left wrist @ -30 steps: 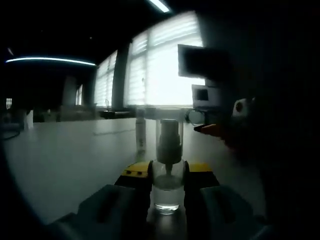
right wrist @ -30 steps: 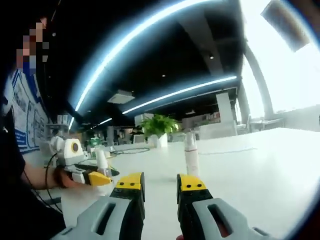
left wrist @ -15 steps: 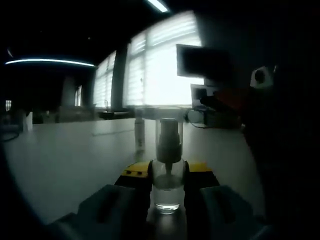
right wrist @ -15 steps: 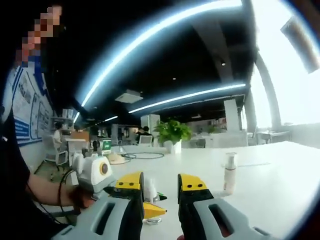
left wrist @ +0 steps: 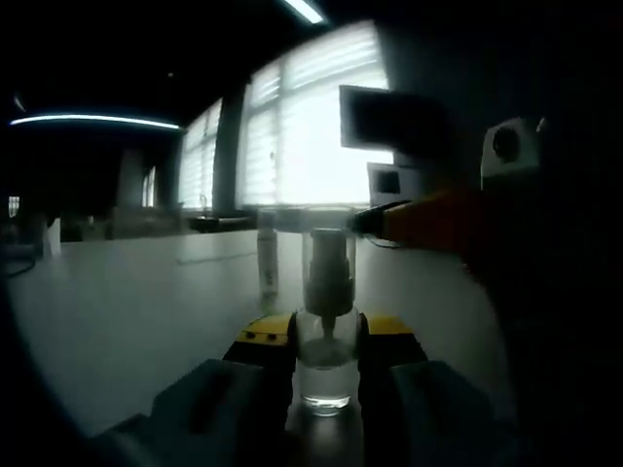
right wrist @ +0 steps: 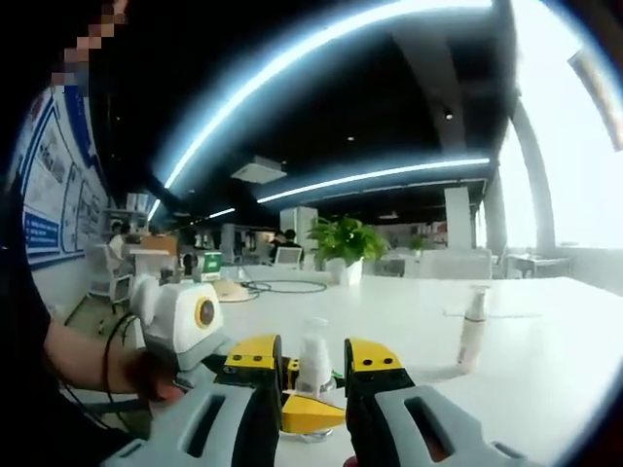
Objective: Clamp pump bottle remove cover press pump head put on cover
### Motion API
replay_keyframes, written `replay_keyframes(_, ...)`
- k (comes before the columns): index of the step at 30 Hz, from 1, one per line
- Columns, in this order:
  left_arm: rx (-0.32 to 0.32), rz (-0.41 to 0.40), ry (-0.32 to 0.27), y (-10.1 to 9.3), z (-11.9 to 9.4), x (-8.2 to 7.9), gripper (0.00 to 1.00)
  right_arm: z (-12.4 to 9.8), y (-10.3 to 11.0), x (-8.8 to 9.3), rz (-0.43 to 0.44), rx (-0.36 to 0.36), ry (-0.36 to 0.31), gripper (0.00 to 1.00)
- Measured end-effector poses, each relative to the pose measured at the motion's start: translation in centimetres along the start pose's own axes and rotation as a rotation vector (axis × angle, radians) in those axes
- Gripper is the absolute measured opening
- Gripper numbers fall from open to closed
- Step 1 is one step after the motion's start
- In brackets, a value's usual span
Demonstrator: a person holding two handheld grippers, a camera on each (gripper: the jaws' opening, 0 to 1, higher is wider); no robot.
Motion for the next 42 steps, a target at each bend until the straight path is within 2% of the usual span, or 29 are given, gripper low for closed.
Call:
replay_keyframes(3, 0.0, 0.003, 0.0, 0.0, 0.0, 0.0, 0.16, 0.4, -0.2, 0.0, 0.002, 0.006, 0.006, 0.19)
replay_keyframes(6, 0.0, 0.005, 0.002, 0.0, 0.0, 0.1, 0.16, 0.7, -0.3, 0.1, -0.025, 0.015, 0.011, 0.14)
replay_keyframes(21, 0.001, 0.013, 0.009, -0.1, 0.0, 0.2, 0.16, 1.2, -0.2, 0.8, -0.003, -0.002, 0.026, 0.1)
replay_keyframes(42, 0.0, 0.019, 0.013, -0.1, -0.1, 0.3, 0.16, 1.1, 0.0, 0.6, -0.032, -0.016, 0.026, 0.09)
Point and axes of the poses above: the point that each gripper's makers call its tool centre point, and the gripper's own axes: z roughly forward along the fingers, y roughly to its left, x roughly out of its underside, the point moved 1 cm from there along -z, roughly backward along the fingers, and after that the axes turned 4 degrees about -x, right-handed, at the moved point
